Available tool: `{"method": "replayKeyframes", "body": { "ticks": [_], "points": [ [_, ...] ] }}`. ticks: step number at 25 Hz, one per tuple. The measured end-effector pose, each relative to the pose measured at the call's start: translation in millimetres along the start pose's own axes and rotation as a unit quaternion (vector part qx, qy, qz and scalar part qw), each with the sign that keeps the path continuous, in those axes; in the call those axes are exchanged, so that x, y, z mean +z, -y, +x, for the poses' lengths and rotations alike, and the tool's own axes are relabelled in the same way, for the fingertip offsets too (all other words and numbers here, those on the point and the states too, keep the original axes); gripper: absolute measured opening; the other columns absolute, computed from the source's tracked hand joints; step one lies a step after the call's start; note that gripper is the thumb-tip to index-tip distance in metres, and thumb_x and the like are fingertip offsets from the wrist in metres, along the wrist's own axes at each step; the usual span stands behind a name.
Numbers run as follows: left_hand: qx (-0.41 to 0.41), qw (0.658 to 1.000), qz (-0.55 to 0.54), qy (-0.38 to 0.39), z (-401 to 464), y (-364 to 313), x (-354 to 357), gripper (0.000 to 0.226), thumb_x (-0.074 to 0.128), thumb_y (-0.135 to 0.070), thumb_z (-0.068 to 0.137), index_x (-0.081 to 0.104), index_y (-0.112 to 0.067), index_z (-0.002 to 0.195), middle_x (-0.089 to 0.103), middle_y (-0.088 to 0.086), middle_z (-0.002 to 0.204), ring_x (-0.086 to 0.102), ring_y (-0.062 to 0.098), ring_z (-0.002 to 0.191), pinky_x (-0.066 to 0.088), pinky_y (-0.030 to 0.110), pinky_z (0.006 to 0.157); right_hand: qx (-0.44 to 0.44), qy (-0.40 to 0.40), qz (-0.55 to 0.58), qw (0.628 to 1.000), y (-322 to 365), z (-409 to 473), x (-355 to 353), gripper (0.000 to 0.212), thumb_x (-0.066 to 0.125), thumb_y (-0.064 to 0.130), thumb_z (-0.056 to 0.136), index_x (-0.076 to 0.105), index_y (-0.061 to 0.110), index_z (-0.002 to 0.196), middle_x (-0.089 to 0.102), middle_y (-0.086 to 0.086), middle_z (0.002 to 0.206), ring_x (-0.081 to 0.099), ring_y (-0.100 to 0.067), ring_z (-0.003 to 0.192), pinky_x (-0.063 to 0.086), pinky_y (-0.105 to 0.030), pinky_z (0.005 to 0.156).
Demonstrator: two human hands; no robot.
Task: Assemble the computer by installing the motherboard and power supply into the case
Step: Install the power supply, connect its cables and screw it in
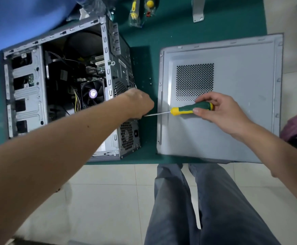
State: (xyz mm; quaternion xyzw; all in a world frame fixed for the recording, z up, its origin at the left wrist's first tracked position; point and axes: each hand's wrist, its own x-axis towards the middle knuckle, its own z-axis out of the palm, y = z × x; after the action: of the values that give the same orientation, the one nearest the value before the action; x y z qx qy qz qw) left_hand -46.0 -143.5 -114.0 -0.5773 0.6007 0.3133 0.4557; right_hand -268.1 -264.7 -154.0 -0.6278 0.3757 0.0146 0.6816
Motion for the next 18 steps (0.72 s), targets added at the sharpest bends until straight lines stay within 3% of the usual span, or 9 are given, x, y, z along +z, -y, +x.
{"method": "replayKeyframes", "body": {
  "ticks": [3,6,10,18],
  "points": [
    [0.019,0.997,-0.064,0.026,13.4,9.9,-0.5,0.019,0.072,-0.026,0.089,0.069,-0.016,0.104,0.062,-0.005,0.086,0.059,0.017,0.080,0.045,0.030,0.066,0.005,0.003,0.018,1.000,-2.1,3.9,0.2,0.027,0.077,0.005,0.082,0.069,0.025,0.099,0.065,-0.002,0.093,0.059,-0.015,0.078,0.050,-0.027,0.076],
    [0.032,0.995,-0.088,0.033,22.1,6.0,7.4,0.019,0.075,-0.028,0.086,0.072,-0.019,0.103,0.059,-0.008,0.080,0.057,0.017,0.078,0.040,0.027,0.058,0.016,0.013,0.014,1.000,-6.4,4.9,1.7,0.029,0.076,0.002,0.082,0.071,0.021,0.103,0.066,-0.002,0.092,0.061,-0.014,0.078,0.050,-0.027,0.078],
    [0.011,0.993,-0.116,0.013,26.7,5.2,12.6,0.021,0.076,-0.024,0.086,0.071,-0.018,0.104,0.066,0.000,0.100,0.057,0.019,0.083,0.042,0.028,0.065,0.017,0.008,-0.010,1.000,-9.7,5.1,4.5,0.028,0.077,0.005,0.082,0.071,0.022,0.103,0.067,-0.007,0.095,0.062,-0.017,0.080,0.053,-0.035,0.084],
    [0.004,0.993,-0.120,0.017,31.7,-2.5,17.9,0.020,0.078,-0.024,0.084,0.072,-0.015,0.101,0.064,0.000,0.093,0.059,0.021,0.085,0.051,0.032,0.075,0.009,-0.013,-0.025,1.000,-15.6,13.8,13.7,0.028,0.077,0.011,0.082,0.070,0.035,0.094,0.070,-0.011,0.103,0.067,-0.032,0.093,0.054,-0.050,0.091]
  ]
}}
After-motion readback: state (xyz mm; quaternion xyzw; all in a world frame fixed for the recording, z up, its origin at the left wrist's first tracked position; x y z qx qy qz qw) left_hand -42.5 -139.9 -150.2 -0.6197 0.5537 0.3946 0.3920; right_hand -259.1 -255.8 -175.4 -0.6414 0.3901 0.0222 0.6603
